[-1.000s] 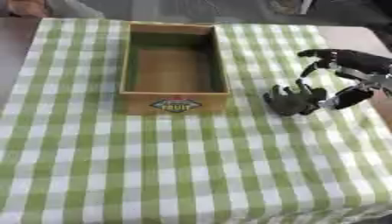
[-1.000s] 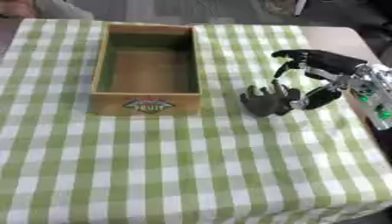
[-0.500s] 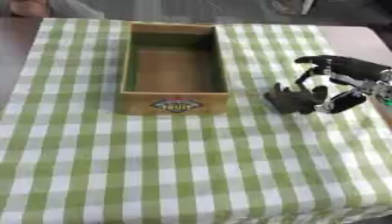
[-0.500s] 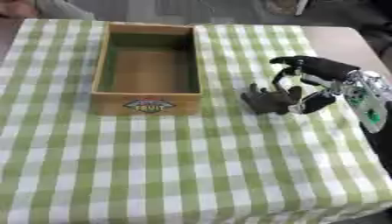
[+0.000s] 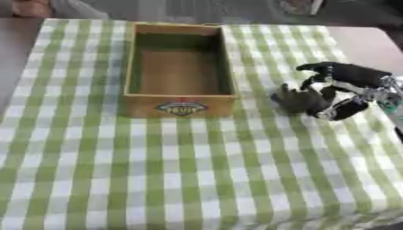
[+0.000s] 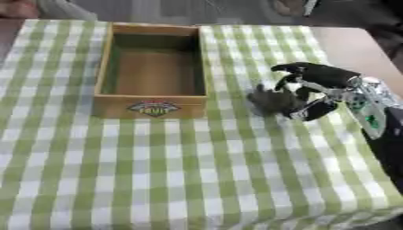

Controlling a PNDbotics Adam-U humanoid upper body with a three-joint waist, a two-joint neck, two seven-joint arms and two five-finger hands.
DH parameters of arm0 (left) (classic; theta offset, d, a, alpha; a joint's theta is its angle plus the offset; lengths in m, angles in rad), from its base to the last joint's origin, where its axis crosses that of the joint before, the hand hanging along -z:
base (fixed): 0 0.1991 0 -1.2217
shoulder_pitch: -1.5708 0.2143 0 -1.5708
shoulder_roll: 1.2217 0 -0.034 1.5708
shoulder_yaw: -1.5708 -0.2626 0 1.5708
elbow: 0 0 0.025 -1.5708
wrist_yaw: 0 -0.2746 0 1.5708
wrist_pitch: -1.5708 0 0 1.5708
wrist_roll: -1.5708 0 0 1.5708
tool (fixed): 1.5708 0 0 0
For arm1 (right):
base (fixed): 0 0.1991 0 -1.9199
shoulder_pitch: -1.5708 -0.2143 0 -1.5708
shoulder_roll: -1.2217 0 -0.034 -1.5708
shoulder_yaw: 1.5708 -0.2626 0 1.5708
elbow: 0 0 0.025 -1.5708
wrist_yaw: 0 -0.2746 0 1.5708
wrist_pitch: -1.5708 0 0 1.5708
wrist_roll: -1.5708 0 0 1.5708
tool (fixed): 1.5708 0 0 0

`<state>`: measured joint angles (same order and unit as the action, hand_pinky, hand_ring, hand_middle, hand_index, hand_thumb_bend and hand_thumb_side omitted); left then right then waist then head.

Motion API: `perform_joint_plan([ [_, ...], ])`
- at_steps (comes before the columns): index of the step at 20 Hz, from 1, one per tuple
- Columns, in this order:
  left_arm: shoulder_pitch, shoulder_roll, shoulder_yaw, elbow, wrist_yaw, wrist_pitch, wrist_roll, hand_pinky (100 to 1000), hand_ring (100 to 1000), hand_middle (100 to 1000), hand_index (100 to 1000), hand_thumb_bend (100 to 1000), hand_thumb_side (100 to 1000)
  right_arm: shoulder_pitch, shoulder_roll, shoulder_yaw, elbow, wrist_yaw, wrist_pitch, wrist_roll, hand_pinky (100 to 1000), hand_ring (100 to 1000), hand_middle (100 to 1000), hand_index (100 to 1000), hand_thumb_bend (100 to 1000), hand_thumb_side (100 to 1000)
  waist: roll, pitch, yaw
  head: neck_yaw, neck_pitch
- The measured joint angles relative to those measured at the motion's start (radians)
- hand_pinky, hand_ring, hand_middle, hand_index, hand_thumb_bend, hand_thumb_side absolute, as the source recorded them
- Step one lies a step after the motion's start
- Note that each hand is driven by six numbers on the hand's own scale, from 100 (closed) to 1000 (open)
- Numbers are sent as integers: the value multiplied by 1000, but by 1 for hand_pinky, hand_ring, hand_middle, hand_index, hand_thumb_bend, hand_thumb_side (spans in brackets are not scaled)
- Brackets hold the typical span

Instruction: Pick up objects on the table and place them in the box.

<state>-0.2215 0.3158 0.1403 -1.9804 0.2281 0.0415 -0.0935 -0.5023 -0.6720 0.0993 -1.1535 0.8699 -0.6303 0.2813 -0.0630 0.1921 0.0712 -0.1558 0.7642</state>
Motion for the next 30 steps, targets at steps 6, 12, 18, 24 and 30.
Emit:
perform_joint_plan([
  [6,0,0,0,0,0,0,0,551,664,550,573,100,645,-8,13,15,14,30,-11,5,1000,1000,999,784,309,298,0,0,3,-1,0],
  [12,0,0,0,0,0,0,-1,551,663,550,573,100,646,-9,27,26,31,62,-21,7,1000,1000,1000,782,326,314,0,0,4,-1,0],
  [18,0,0,0,0,0,0,-2,551,663,551,573,100,647,-17,34,26,38,97,-28,-4,965,983,946,629,251,255,0,0,4,-3,0],
  [24,0,-1,0,0,0,1,-3,551,662,551,573,100,648,-7,37,24,41,108,-12,-94,741,763,747,379,135,186,0,0,4,-4,0],
  [30,0,-1,0,0,0,1,-3,552,662,551,573,100,647,0,37,9,9,94,14,-214,706,723,696,334,100,153,0,2,3,-4,0],
])
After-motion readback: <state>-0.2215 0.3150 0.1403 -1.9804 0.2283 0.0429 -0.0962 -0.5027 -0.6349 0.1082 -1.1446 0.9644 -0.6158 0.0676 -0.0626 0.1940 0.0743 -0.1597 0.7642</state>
